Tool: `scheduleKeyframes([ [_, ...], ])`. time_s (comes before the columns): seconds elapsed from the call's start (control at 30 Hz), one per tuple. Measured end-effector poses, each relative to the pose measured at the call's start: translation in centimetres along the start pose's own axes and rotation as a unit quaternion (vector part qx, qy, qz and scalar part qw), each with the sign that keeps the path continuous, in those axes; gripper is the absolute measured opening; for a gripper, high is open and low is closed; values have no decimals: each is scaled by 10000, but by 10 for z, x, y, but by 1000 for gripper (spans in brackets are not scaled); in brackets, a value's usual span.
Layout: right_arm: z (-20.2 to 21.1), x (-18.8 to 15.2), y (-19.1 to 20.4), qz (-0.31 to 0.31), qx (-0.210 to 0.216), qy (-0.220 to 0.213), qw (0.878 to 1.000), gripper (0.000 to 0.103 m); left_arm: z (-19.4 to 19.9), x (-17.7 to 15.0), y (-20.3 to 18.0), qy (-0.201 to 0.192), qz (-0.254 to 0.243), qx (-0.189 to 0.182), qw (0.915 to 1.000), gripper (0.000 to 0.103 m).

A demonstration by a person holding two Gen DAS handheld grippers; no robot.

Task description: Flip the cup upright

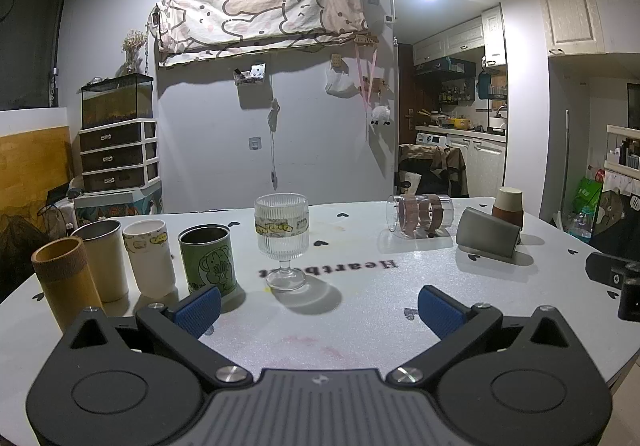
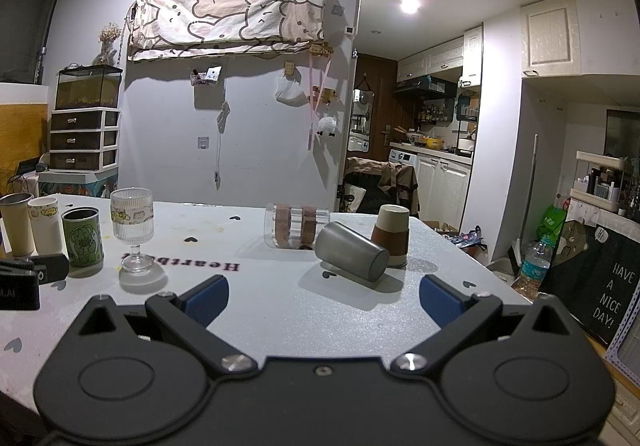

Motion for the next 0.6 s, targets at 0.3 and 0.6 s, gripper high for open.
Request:
scheduleKeyframes([
  [0.3, 0, 0, 0, -6, -7, 2, 10000, 103, 0, 0, 0, 1, 4, -1, 10000, 103],
  [0.6, 0, 0, 0, 1, 2, 6, 10000, 103, 0, 1, -1, 8, 12, -6, 10000, 103],
])
Point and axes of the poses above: each gripper's, at about its wrist camera, not at the fingertips, and z roughly against the way its jaws point, y to its left, x to its top, the point moved 1 cm from there along -z, roughly the way its jaws point, and after that the axes turned 13 degrees about -z, right-handed, at the moved point
